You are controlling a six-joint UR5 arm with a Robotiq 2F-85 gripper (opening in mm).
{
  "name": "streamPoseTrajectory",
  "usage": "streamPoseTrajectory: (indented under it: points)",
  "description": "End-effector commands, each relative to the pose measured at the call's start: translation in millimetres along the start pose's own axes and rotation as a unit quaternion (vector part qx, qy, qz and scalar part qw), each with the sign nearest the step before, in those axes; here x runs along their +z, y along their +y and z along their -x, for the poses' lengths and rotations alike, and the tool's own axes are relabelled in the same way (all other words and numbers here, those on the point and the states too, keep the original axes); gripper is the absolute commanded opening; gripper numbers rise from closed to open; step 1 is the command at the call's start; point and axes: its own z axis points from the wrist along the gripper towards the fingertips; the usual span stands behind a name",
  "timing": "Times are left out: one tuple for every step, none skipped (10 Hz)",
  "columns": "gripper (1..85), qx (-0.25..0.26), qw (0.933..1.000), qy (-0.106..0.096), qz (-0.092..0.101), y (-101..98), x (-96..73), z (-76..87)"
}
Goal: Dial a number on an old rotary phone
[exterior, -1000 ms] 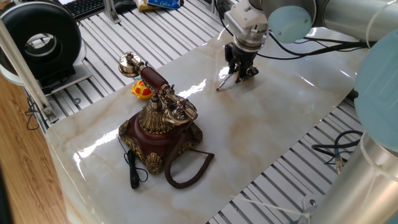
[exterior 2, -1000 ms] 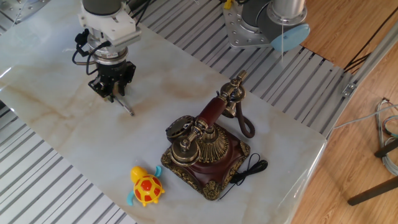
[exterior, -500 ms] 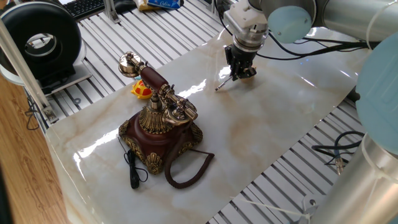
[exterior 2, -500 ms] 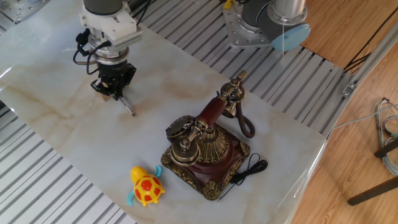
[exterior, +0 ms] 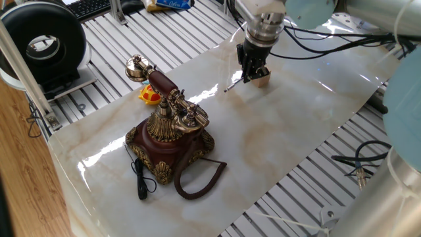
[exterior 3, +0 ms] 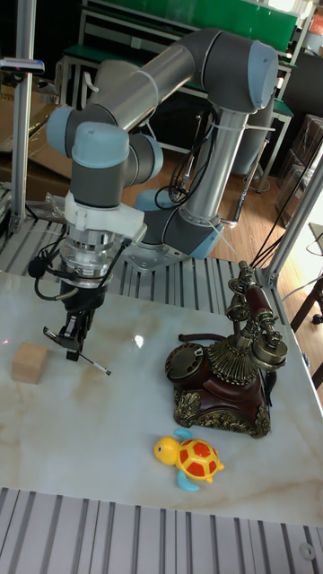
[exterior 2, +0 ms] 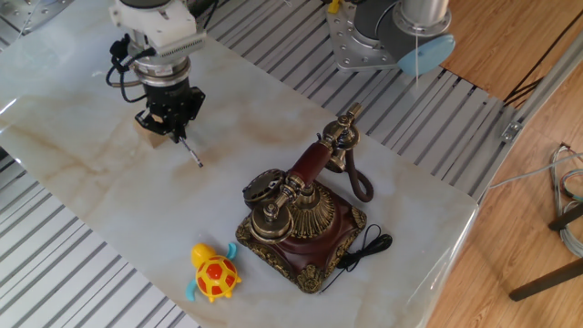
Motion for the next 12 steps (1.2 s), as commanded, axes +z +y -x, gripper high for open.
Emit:
streamPoseTrajectory:
  points:
    - [1.3,0.035,0.9993,-0.012,0.002,3.1,-18.1,11.2]
    - [1.3,0.047,0.9988,-0.011,0.001,2.5,-18.2,10.7]
    - [1.3,0.059,0.9983,-0.004,0.004,3.7,-18.5,6.1]
    - [1.3,0.066,0.9978,0.005,0.006,5.2,-19.9,1.3]
    - [1.3,0.079,0.9968,0.013,0.007,7.6,-25.4,-2.7]
    - [1.3,0.085,0.9961,0.02,0.006,8.3,-31.4,-6.5]
    - [1.3,0.087,0.9959,0.023,0.008,9.6,-34.5,-7.7]
    - [1.3,0.072,0.9971,0.022,-0.005,2.6,-34.4,-7.9]
    - [1.3,0.062,0.9979,0.017,-0.013,-1.7,-34.4,-5.3]
    - [1.3,0.06,0.9982,0.002,-0.01,-0.4,-34.2,2.4]
    - [1.3,0.059,0.9982,-0.008,-0.006,1.1,-34.2,7.8]
    - [1.3,0.059,0.9982,-0.007,-0.005,1.9,-34.2,7.6]
